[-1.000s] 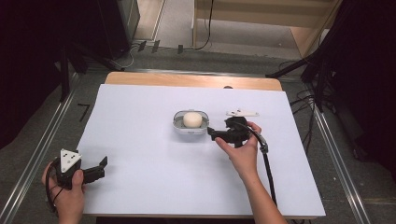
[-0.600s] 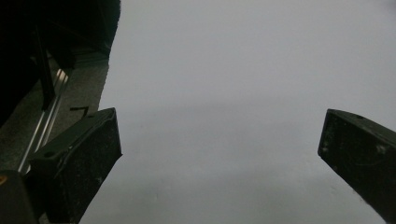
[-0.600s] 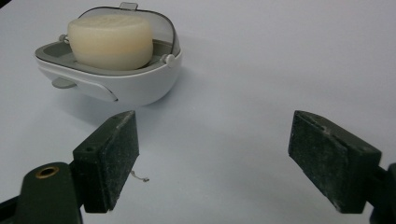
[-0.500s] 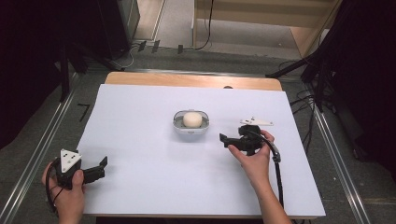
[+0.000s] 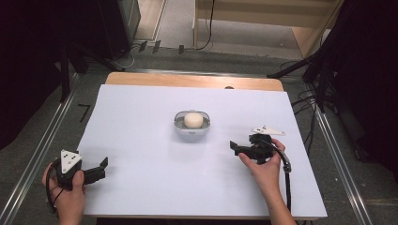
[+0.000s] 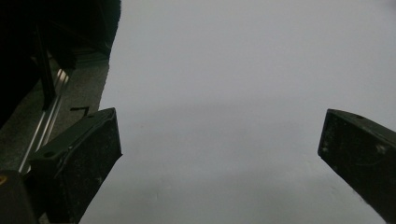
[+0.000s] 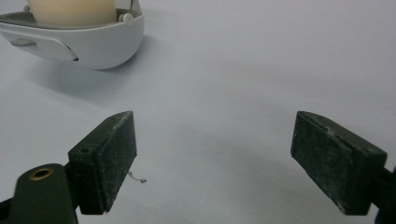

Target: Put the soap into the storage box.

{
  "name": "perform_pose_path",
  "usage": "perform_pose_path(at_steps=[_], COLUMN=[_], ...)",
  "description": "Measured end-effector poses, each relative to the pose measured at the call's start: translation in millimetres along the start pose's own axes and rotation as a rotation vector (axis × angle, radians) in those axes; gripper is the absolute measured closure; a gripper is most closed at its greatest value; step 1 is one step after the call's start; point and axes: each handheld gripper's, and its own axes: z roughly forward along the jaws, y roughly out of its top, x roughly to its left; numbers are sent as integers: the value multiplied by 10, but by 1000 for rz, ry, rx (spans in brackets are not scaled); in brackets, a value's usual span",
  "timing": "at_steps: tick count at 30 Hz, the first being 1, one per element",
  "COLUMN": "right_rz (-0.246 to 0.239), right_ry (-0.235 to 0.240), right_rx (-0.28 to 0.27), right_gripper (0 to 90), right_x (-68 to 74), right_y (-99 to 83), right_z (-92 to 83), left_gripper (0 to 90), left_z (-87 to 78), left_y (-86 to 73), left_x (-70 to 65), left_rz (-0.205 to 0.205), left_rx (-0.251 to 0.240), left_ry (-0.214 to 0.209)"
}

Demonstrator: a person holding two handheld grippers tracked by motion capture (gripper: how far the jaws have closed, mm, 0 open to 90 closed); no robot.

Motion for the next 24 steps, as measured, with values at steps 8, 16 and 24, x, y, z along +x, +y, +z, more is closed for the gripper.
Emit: perform_pose_path(at_steps=[8,16,24], right_rz=[23,29,43], right_ry=[-16,-30,-37], right_rx=[-7,-14,-32], right_gripper=[144,135,131], right_x=[-134,-268,-417], right_y=[-120,-239,-368], right_z=[-100,-209,-372], left_gripper=[0,0,0], left_z=[-1,0,-2], left_y=[-1,0,0], left_x=[-1,-1,-3], left_rz=[0,0,1], left_rx=[-2,0,0], left_ry=[-1,0,4])
